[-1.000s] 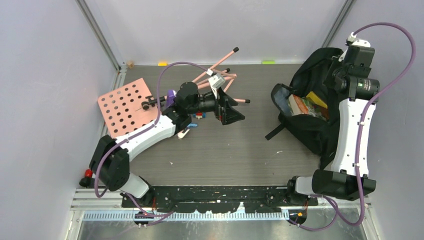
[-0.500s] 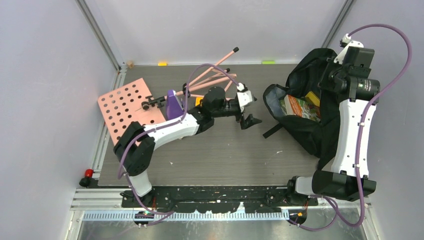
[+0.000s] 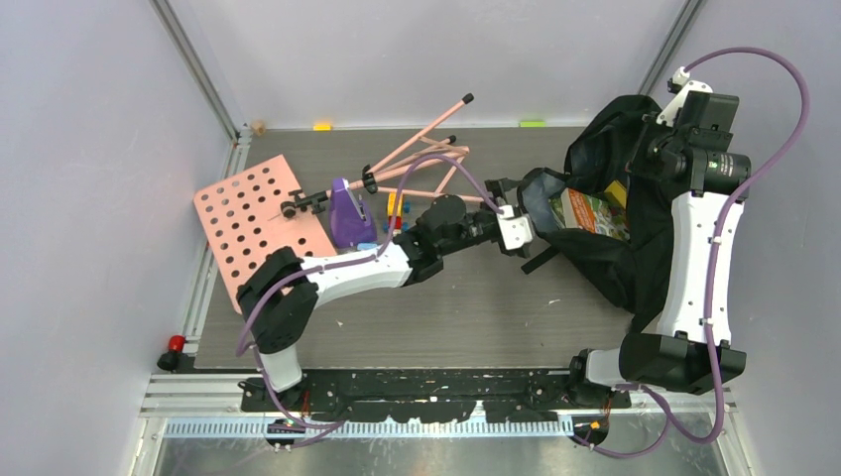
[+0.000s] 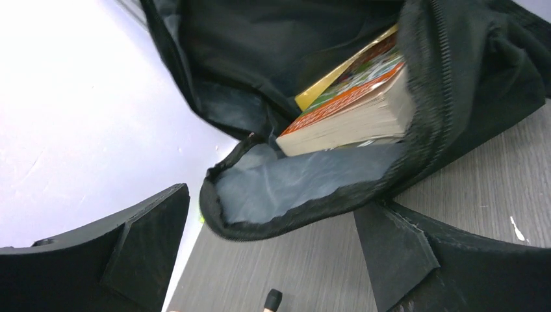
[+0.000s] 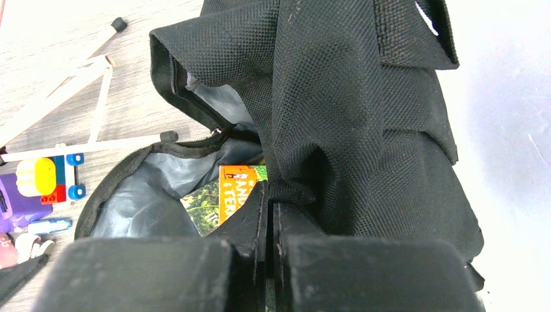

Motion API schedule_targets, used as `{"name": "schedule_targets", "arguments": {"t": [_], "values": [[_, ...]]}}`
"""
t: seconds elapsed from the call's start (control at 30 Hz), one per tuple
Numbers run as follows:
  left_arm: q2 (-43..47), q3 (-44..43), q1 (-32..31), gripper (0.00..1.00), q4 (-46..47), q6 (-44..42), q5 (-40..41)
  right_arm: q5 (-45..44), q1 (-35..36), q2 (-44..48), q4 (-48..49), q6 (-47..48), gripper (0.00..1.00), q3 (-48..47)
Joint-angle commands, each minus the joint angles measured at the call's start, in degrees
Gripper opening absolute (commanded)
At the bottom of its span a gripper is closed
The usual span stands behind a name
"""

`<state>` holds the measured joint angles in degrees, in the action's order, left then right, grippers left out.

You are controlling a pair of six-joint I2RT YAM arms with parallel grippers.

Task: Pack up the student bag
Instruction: Adjust the student bag at the center of the board.

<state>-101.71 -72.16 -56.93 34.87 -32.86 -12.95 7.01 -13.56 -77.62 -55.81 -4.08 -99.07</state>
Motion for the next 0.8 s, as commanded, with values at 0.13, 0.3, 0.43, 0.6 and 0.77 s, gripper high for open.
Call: {"name": "schedule_targets", "arguments": {"t": [0.13,0.3,0.43,0.6,0.77], "values": [[-2.5,-8.8,-4.4,0.60,-8.8,-7.5,-1.0,4.7,0.8,-0.1,3.1,-1.9,0.00,-0.8],[1.8,-9.0,-8.1,0.00,-9.9,-10.0,3.6,6.9,1.1,1.1,2.7,-2.3,0.00,-3.3],[7.4,-16.4,-11.2,0.00,-24.3,-5.8,-0.2,7.0,2.3,1.9,2.3,-2.7,0.00,-4.0],[13.6,-22.0,-15.4,0.00,-34.7,0.4,-3.8,6.1,7.0,3.0,1.6,-6.2,0.00,-4.9],[16.6,-25.0,-17.2,0.00,-43.1,5.8,-4.9,2.7,19.0,4.5,5.3,-10.8,0.00,-2.4]]}}
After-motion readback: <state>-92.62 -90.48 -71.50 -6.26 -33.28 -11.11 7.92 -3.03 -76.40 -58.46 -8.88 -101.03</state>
